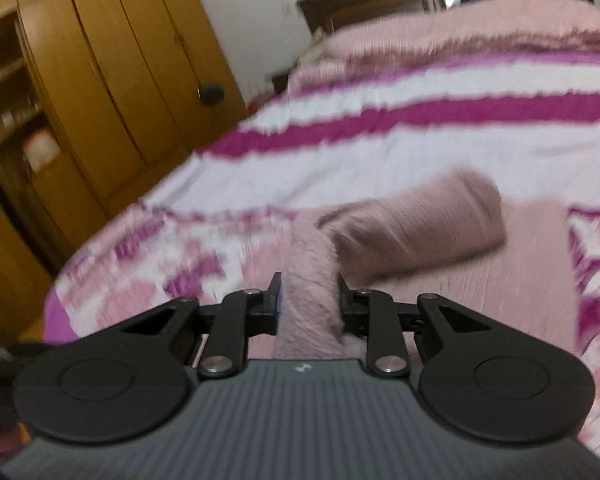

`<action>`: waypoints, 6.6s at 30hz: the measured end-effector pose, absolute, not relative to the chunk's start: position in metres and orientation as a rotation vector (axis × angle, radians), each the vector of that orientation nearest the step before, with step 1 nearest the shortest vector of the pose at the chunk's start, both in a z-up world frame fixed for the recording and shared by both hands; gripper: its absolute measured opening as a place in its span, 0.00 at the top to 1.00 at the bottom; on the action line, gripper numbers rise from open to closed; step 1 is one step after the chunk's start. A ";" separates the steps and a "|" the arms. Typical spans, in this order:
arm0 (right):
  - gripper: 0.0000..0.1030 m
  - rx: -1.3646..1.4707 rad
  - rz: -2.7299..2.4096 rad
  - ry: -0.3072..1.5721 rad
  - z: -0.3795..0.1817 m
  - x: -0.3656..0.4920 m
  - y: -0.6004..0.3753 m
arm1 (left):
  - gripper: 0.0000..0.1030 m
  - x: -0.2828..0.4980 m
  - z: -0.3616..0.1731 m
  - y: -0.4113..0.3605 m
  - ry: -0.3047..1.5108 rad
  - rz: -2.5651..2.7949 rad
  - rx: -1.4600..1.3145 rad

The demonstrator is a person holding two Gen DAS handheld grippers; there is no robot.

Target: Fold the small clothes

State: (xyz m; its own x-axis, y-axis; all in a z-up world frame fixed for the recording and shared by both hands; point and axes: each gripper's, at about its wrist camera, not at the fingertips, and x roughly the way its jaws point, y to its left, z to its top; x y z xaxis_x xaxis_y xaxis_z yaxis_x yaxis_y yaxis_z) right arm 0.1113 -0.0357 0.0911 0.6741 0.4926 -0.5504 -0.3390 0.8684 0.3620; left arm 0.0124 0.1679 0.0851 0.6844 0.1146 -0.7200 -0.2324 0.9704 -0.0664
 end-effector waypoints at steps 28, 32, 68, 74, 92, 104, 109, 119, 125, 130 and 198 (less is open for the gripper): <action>0.60 0.236 0.564 0.672 0.115 0.062 -0.009 | 0.41 0.018 0.102 0.197 0.732 0.152 -0.244; 0.56 0.258 0.520 0.619 0.128 0.044 -0.042 | 0.41 0.038 0.116 0.172 0.701 0.077 -0.228; 0.56 0.194 0.129 0.659 0.089 0.092 -0.108 | 0.87 0.142 0.068 0.162 0.740 -0.068 -0.313; 0.56 0.243 0.203 0.637 0.105 0.069 -0.113 | 0.50 0.102 0.092 0.154 0.733 -0.091 -0.308; 0.29 0.411 0.350 0.762 0.081 0.081 -0.132 | 0.29 0.071 0.062 0.152 0.819 -0.165 -0.364; 0.28 0.639 0.545 0.844 0.037 0.124 -0.128 | 0.34 0.095 0.027 0.147 0.847 -0.278 -0.540; 0.53 0.635 0.575 0.781 0.057 0.122 -0.127 | 0.52 0.096 0.030 0.152 0.805 -0.325 -0.597; 0.54 0.587 0.578 0.614 0.133 0.093 -0.167 | 0.54 0.084 0.074 0.109 0.698 -0.472 -0.617; 0.54 0.586 0.469 0.645 0.128 0.065 -0.225 | 0.53 0.078 0.075 0.055 0.749 -0.569 -0.574; 0.50 0.630 0.300 0.837 0.072 0.059 -0.250 | 0.52 0.077 0.040 0.022 0.933 -0.526 -0.503; 0.31 0.012 0.012 0.733 0.055 -0.086 -0.186 | 0.20 -0.054 0.035 -0.047 0.864 -0.146 0.043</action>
